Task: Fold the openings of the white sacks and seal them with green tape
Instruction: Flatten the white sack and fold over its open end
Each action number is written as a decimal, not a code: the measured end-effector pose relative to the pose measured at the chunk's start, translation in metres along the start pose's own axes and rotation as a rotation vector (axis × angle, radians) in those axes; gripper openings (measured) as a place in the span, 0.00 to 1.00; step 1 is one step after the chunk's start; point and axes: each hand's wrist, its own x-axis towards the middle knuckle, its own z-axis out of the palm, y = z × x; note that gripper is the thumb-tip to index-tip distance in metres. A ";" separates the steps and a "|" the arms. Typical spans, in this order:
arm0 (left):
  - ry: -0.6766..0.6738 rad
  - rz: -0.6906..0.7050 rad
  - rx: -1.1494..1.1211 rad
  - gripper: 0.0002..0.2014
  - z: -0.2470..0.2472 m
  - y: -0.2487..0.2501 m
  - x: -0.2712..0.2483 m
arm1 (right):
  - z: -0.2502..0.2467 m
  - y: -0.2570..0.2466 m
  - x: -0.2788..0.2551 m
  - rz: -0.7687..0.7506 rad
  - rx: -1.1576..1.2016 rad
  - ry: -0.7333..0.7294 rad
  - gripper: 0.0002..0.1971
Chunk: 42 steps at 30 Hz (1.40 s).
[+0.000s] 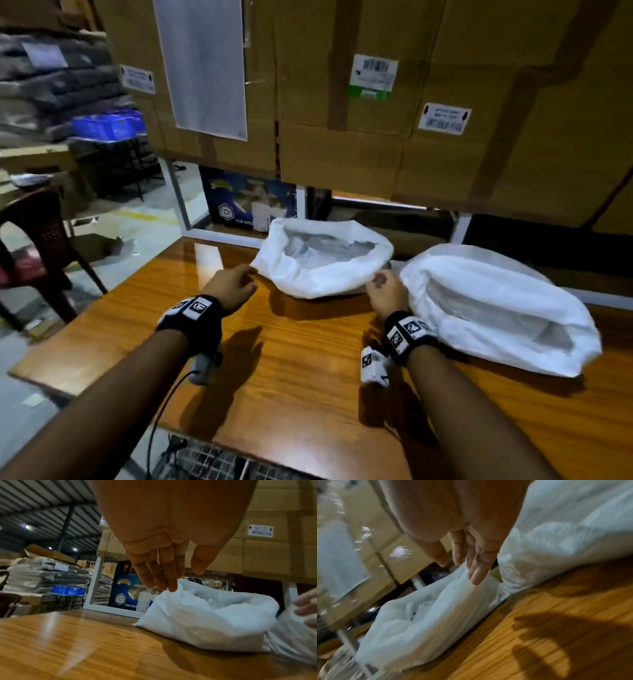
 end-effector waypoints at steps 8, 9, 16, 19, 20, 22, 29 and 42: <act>-0.031 -0.072 -0.259 0.22 0.016 -0.018 0.090 | 0.024 -0.002 0.051 0.258 0.083 0.249 0.20; -0.042 -0.077 -0.317 0.22 0.021 -0.018 0.099 | 0.027 0.000 0.055 0.273 0.098 0.255 0.18; -0.074 -0.111 -0.612 0.31 0.038 -0.010 0.122 | 0.025 0.003 0.061 0.271 0.334 0.265 0.27; -0.083 -0.085 -0.612 0.28 0.040 -0.011 0.114 | 0.015 0.002 0.052 0.217 0.379 0.153 0.20; -0.071 -0.074 -0.643 0.25 0.040 -0.013 0.109 | 0.012 0.004 0.047 0.200 0.388 0.111 0.17; -0.045 -0.059 -0.720 0.19 0.038 -0.018 0.097 | 0.004 0.006 0.037 0.157 0.410 0.039 0.16; 0.009 -0.097 -1.005 0.13 0.030 -0.016 0.023 | -0.019 0.016 -0.002 0.193 0.551 -0.113 0.10; 0.152 -0.226 -0.696 0.08 0.048 -0.005 -0.104 | -0.062 0.051 -0.089 0.191 0.371 -0.346 0.14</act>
